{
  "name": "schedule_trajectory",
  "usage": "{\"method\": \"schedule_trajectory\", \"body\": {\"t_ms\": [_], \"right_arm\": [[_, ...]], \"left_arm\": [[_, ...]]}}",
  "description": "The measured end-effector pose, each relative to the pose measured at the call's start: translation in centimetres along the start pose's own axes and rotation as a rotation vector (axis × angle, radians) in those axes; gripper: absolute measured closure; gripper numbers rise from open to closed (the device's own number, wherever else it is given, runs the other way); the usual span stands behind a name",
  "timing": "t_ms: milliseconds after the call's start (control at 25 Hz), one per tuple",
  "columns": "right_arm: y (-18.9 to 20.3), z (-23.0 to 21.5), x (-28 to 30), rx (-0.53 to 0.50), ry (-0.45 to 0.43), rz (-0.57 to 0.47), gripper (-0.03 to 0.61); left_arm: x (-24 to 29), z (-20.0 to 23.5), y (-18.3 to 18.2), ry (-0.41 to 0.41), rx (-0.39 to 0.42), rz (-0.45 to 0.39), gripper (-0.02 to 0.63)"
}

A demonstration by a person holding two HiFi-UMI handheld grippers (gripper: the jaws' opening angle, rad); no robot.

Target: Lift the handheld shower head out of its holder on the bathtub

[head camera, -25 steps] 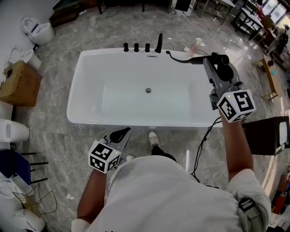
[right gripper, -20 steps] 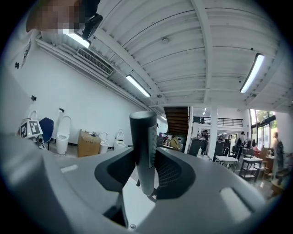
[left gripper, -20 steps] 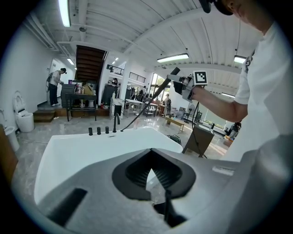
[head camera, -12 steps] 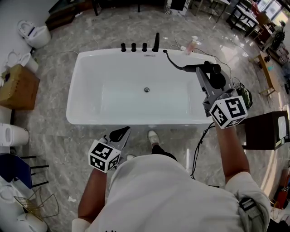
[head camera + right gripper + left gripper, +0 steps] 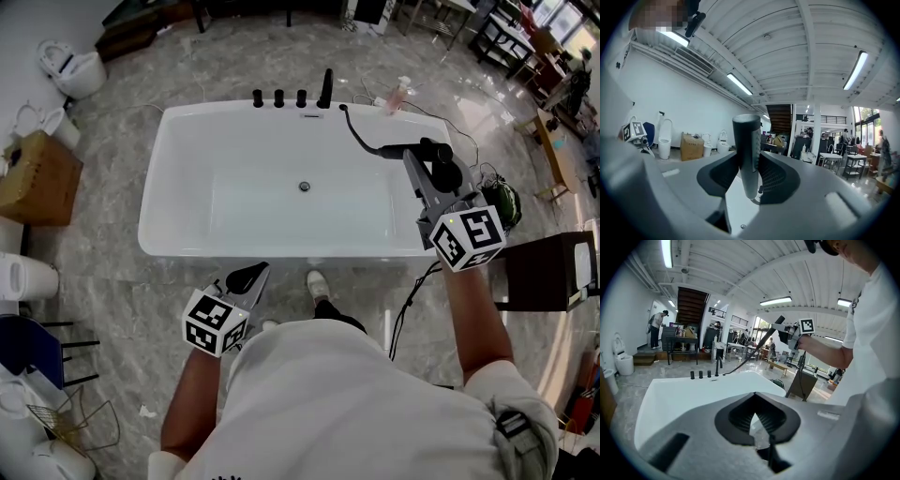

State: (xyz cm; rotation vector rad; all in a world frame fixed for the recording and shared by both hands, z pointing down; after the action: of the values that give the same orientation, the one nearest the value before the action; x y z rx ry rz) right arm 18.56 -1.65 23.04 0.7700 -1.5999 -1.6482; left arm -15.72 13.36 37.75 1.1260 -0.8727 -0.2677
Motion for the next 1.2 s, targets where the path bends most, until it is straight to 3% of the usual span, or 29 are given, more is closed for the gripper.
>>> {"method": "schedule_trajectory", "body": {"t_ms": [1200], "right_arm": [[2.8, 1.9, -1.2, 0.058, -0.003, 0.057, 0.434]], "left_arm": [[-1.6, -0.1, 0.9, -0.021, -0.021, -0.011, 0.607]]}}
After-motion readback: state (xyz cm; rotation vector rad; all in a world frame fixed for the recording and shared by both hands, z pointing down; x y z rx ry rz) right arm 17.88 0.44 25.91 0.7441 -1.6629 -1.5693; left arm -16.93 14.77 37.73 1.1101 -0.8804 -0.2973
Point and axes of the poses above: the fingertips, and each gripper's own axes: x forward along the fingers, z to its left, y out of its underside, the point moved 10 cm from there along -x, backward along the fingers, and after that the axes turned 6 degrees about x, right-handed, at the moved point
